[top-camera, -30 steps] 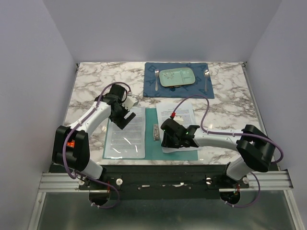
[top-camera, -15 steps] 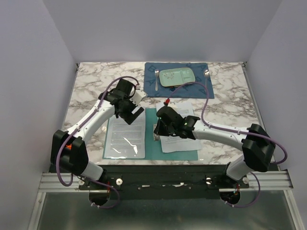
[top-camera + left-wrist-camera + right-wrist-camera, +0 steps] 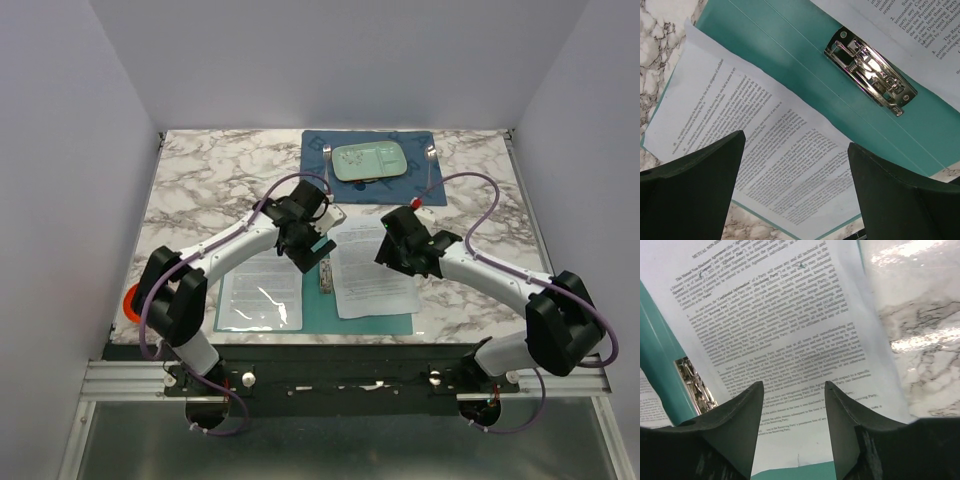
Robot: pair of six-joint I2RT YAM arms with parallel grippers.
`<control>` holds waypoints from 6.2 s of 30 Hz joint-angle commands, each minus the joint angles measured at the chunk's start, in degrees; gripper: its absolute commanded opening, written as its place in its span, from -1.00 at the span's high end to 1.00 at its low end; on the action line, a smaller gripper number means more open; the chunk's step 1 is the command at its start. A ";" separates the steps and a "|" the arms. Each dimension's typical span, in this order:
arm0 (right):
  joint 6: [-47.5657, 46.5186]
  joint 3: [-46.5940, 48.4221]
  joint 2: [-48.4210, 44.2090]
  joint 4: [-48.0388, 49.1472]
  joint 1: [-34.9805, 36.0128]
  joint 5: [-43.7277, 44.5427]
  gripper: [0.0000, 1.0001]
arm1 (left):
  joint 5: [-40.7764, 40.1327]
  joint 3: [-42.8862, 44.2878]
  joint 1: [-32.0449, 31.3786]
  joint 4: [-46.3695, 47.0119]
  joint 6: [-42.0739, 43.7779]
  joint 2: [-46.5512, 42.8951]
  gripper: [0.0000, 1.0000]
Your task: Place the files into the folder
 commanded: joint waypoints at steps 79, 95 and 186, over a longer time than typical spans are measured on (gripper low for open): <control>17.47 -9.85 22.08 31.19 9.22 -15.37 0.89 | 25.12 -11.04 5.42 7.64 -7.64 -2.11 0.81; 20.46 -14.51 22.61 37.70 9.22 -14.93 0.99 | 27.15 -16.05 5.42 13.80 -9.75 -3.79 -0.18; 28.37 -14.69 31.40 43.50 10.27 -18.10 0.99 | 35.40 -11.31 -2.76 15.83 -12.39 9.23 1.00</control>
